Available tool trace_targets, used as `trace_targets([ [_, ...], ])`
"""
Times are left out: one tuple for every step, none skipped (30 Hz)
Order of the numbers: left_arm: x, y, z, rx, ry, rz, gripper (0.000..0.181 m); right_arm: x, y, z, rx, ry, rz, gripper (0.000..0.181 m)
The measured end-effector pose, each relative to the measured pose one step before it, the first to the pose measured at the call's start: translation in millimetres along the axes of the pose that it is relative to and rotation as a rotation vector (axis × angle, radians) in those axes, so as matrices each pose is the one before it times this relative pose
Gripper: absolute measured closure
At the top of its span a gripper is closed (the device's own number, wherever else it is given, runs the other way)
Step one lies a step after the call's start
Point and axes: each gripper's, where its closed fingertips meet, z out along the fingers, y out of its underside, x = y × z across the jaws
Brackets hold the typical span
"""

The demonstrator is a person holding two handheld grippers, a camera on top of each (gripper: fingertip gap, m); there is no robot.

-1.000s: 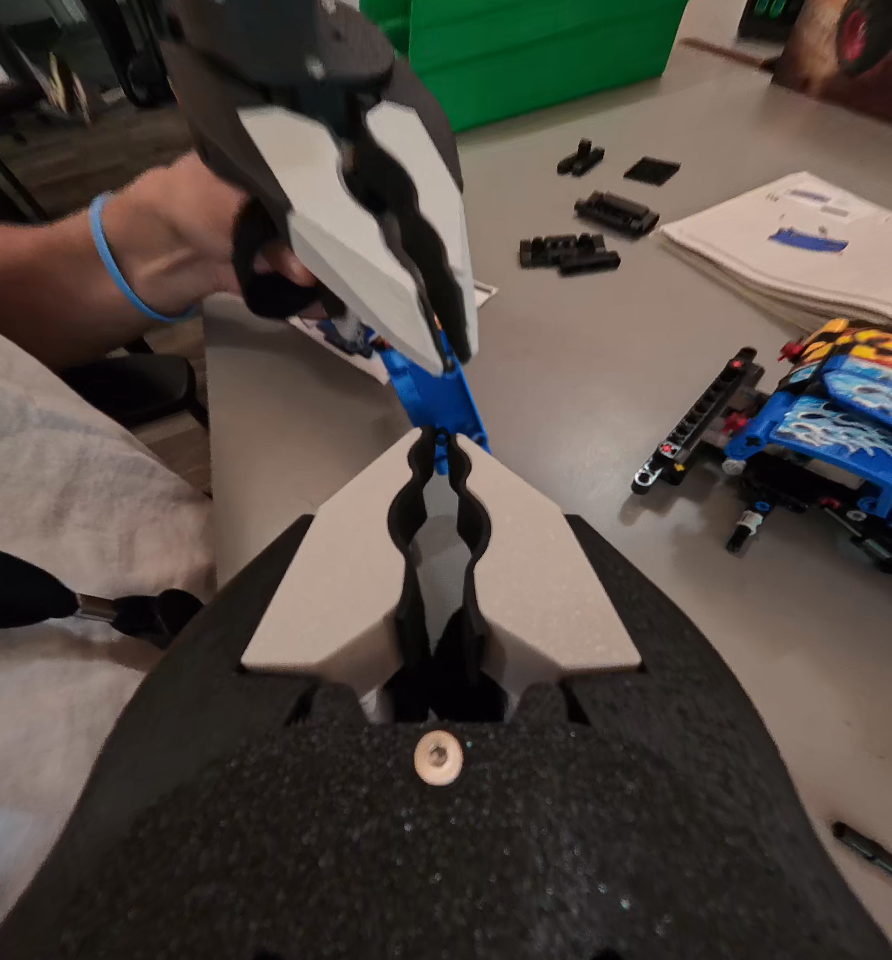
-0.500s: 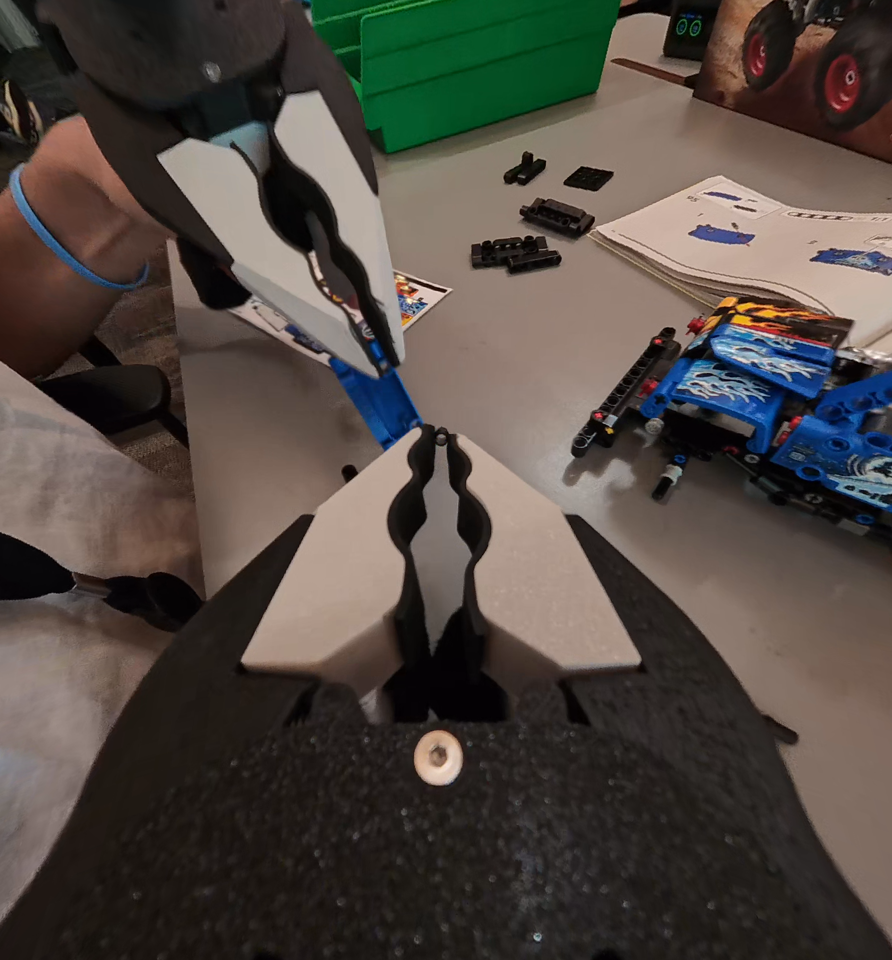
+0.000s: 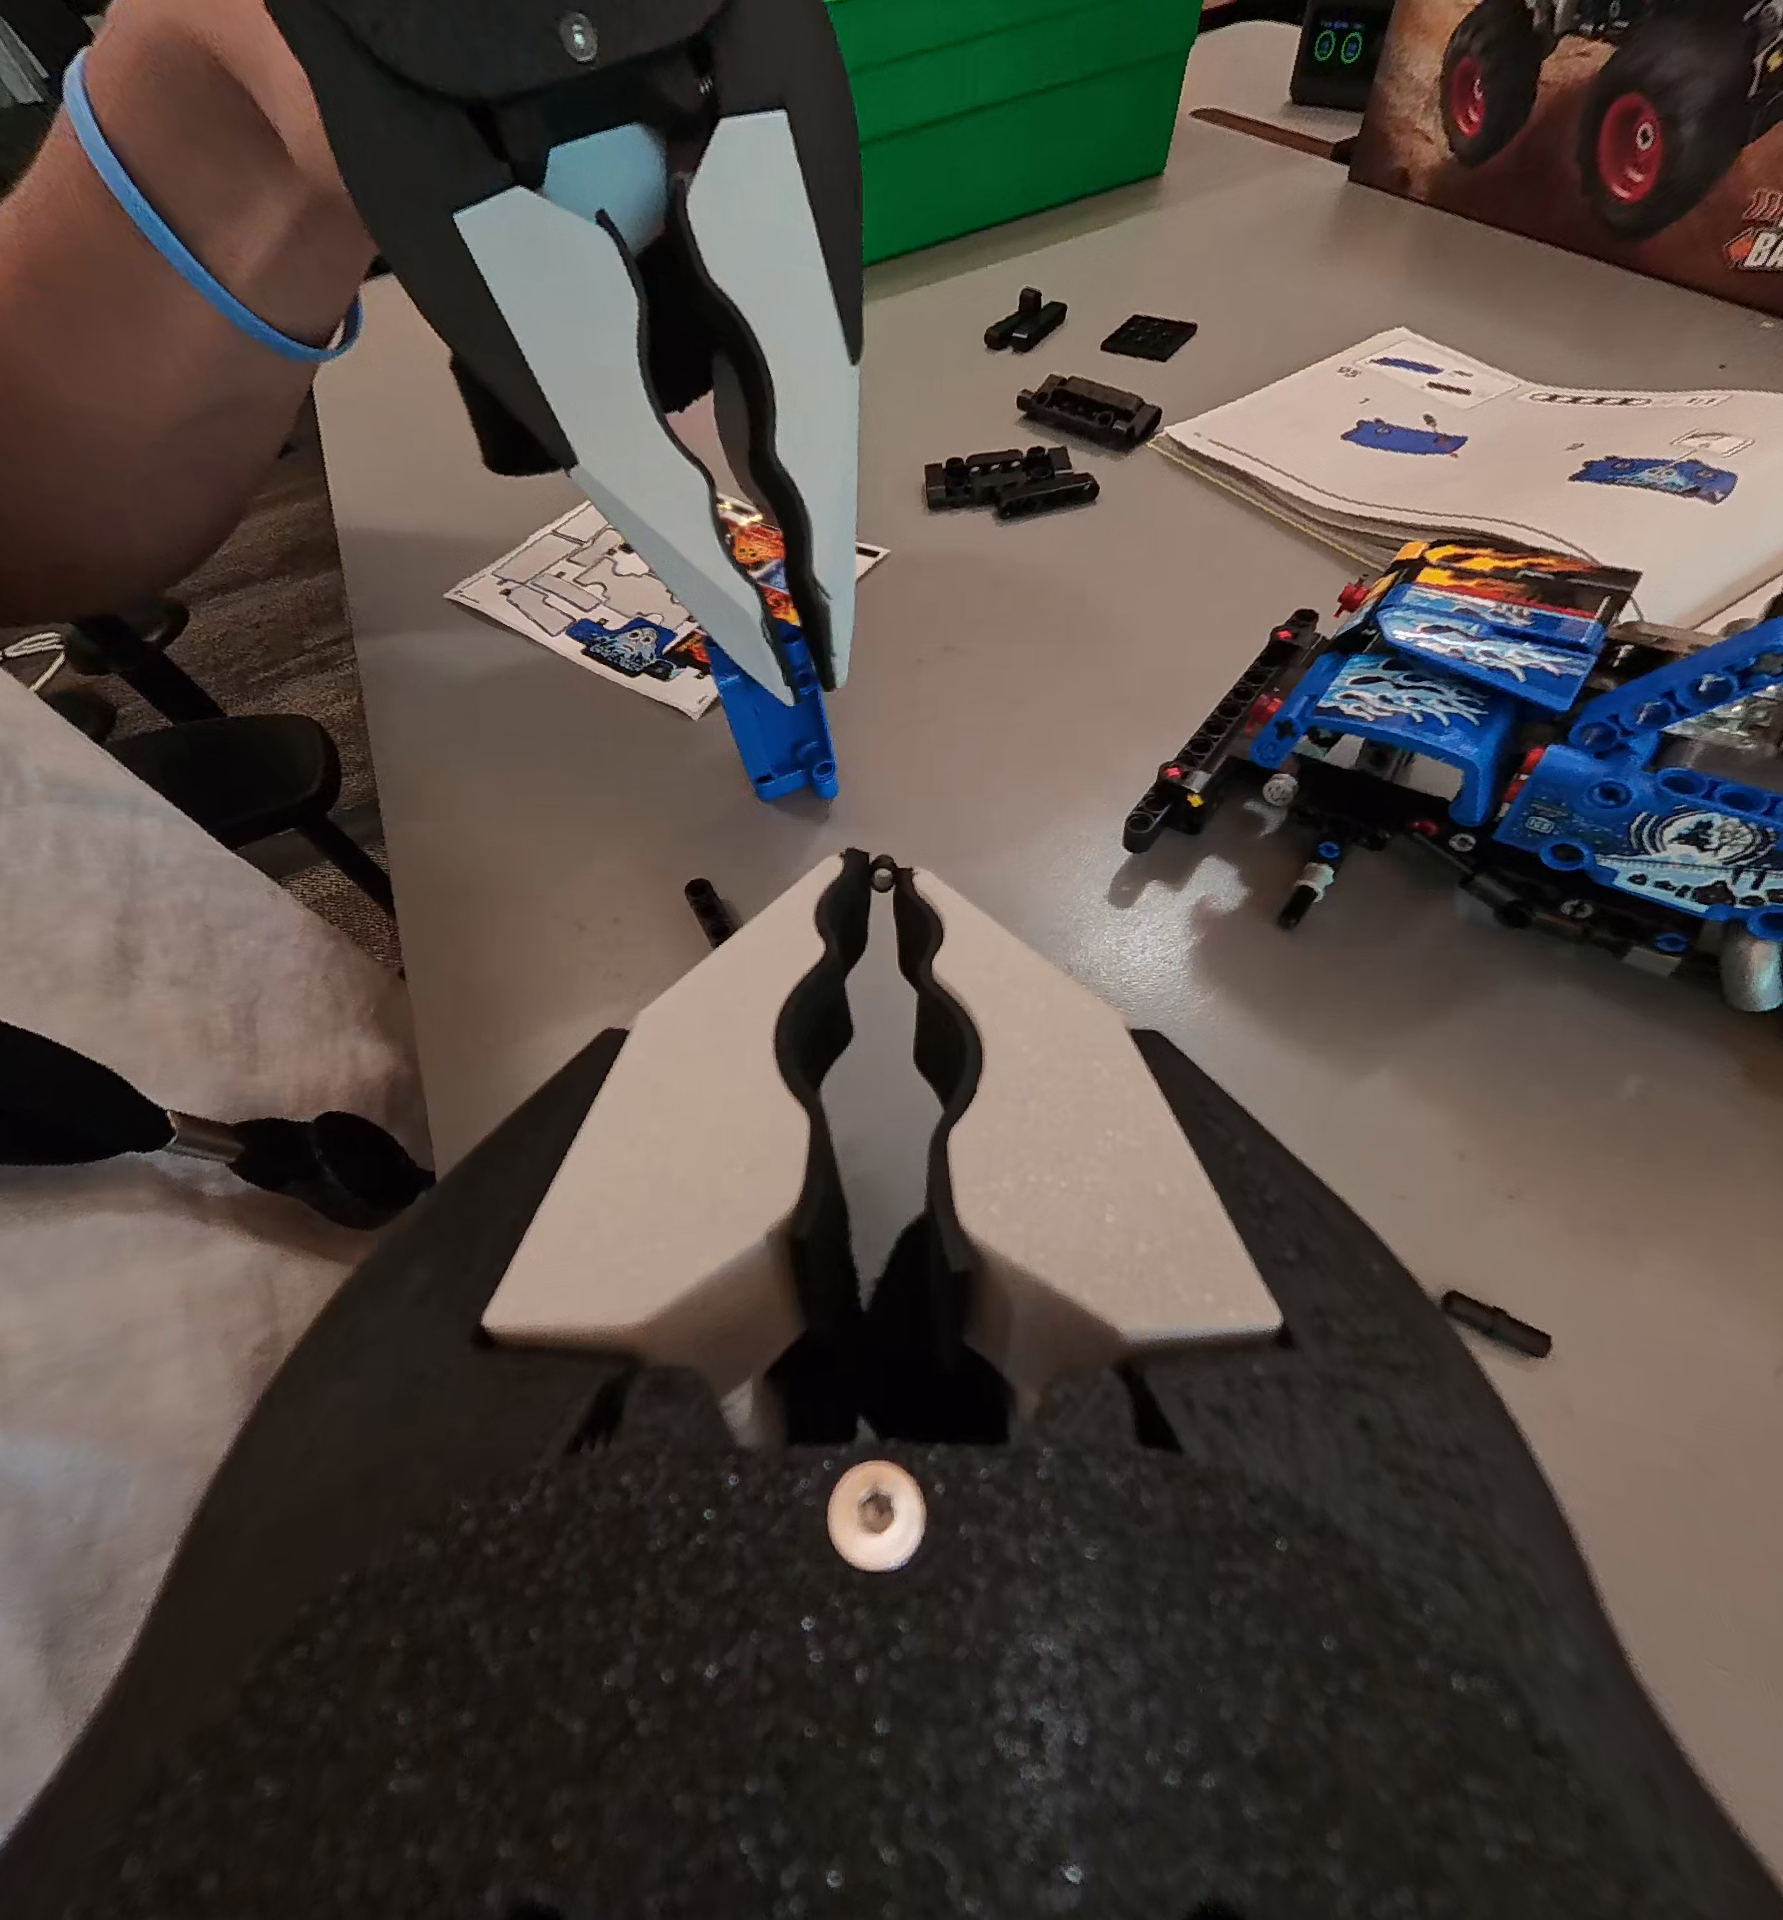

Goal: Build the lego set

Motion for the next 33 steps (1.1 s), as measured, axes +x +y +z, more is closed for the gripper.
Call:
trace_targets([
  [0.72,0.22,-0.17,0.0016,0.0033,0.0013,0.176,-0.16,0.18,0.32,-0.0003,-0.0028,0.0008,0.177],
  [-0.16,0.52,-0.35,0.0009,-0.0043,0.0033,0.176,-0.12,0.40,0.14,-0.0006,-0.0026,0.0016,0.177],
  [-0.77,0.28,-0.51,0.0043,-0.0074,-0.0006,0.175,-0.05,0.26,0.21,0.0004,-0.0020,0.0018,0.177],
  [-0.13,-0.21,-0.43,0.0106,-0.0011,-0.0066,0.171,-0.05,0.38,0.23,0.0002,-0.0021,0.0020,0.177],
  [-0.10,-0.75,-0.31,0.0148,0.0018,-0.0102,0.169,-0.10,0.29,0.25,-0.0002,-0.0023,0.0022,0.177],
  [-0.33,-0.83,-0.25,0.0172,0.0011,-0.0102,0.165,0.11,0.38,0.34,-0.0004,-0.0019,0.0019,0.177],
  [-0.22,-0.73,-0.50,0.0175,0.0018,-0.0099,0.162,0.01,0.40,0.44,-0.0008,-0.0018,0.0012,0.177],
  [-0.12,-0.76,-0.62,0.0195,0.0031,-0.0115,0.160,-0.09,0.18,0.47,-0.0009,-0.0020,0.0007,0.177],
  [0.57,-0.89,-0.58,0.0218,0.0087,-0.0133,0.157,-0.10,0.20,0.27,-0.0011,-0.0014,-0.0001,0.177],
  [0.45,-1.25,-1.18,0.0251,0.0066,-0.0120,0.154,0.05,0.02,0.19,-0.0011,-0.0003,-0.0004,0.177],
  [1.31,-2.11,-2.23,0.0324,0.0080,-0.0085,0.151,-0.18,0.05,0.16,-0.0010,-0.0006,-0.0007,0.177],
  [1.60,-2.05,-3.78,0.0344,0.0056,-0.0075,0.147,-0.13,-0.15,0.00,-0.0005,-0.0007,-0.0010,0.177],
  [0.38,-1.76,-5.53,0.0379,-0.0051,-0.0053,0.141,0.02,-0.20,-0.13,-0.0005,0.0004,-0.0014,0.177],
  [0.20,-0.32,-6.14,0.0397,-0.0085,-0.0057,0.136,0.06,-0.11,-0.09,-0.0005,0.0006,-0.0014,0.177],
  [0.01,3.36,-5.12,0.0280,-0.0099,-0.0131,0.133,0.27,0.06,-0.27,-0.0004,0.0010,-0.0013,0.177],
  [-1.05,7.44,-2.71,0.0123,-0.0129,-0.0178,0.129,0.64,0.12,-0.29,-0.0013,0.0024,-0.0008,0.177],
  [-1.15,8.16,0.58,0.0127,-0.0118,-0.0198,0.126,0.74,0.02,-0.49,-0.0005,0.0027,-0.0010,0.177],
  [1.05,5.70,3.36,0.0213,0.0008,-0.0258,0.125,0.76,-0.34,-0.63,0.0014,0.0026,-0.0011,0.177],
  [2.89,3.57,5.16,0.0204,0.0112,-0.0217,0.123,1.06,-0.49,-0.60,0.0021,0.0023,0.0000,0.177],
  [1.72,2.19,5.22,0.0136,0.0019,-0.0087,0.123,0.78,-0.65,-0.47,0.0019,0.0006,0.0010,0.177],
  [-0.75,2.37,5.07,-0.0010,-0.0134,0.0051,0.123,0.66,-0.79,-0.41,0.0011,-0.0001,0.0003,0.177],
  [-2.63,2.20,4.86,-0.0101,-0.0224,0.0099,0.124,0.22,-0.58,-0.28,0.0012,-0.0004,-0.0009,0.177],
  [-2.18,0.81,4.53,-0.0054,-0.0171,0.0113,0.127,0.14,-0.36,-0.35,0.0006,-0.0002,-0.0008,0.177],
  [-0.49,-0.89,4.02,0.0039,-0.0043,0.0146,0.136,-0.04,-0.08,-0.11,-0.0007,0.0002,-0.0008,0.177],
  [-0.41,-1.96,3.44,0.0138,-0.0039,0.0152,0.156,-0.20,0.12,-0.24,-0.0006,0.0012,-0.0013,0.177],
  [0.56,-1.93,3.03,0.0138,0.0058,0.0117,0.158,-0.10,0.12,-0.18,0.0001,0.0014,-0.0010,0.177],
  [-0.28,-1.41,1.84,0.0058,0.0072,0.0015,0.159,0.19,0.23,-0.14,-0.0004,0.0023,-0.0001,0.177],
  [-3.69,-1.45,0.30,0.0007,-0.0093,-0.0146,0.159,0.23,-0.08,-0.15,0.0006,0.0027,0.0000,0.177],
  [-4.09,-4.28,-1.63,0.0175,-0.0111,-0.0211,0.159,0.17,-1.25,-0.20,0.0044,0.0021,0.0000,0.177],
  [-2.90,-9.14,-3.22,0.0483,-0.0083,-0.0210,0.159,-0.28,-3.78,-0.36,0.0151,0.0001,0.0005,0.177],
  [0.26,-12.40,-3.51,0.0644,0.0044,-0.0244,0.159,-0.10,-7.10,-0.24,0.0321,0.0010,0.0034,0.177],
  [4.08,-14.42,-2.32,0.0761,0.0185,-0.0270,0.160,-0.61,-10.56,0.24,0.0479,-0.0034,0.0112,0.177],
  [6.62,-13.56,-0.44,0.0753,0.0232,-0.0184,0.159,-2.40,-12.91,1.06,0.0625,-0.0146,0.0205,0.177],
])
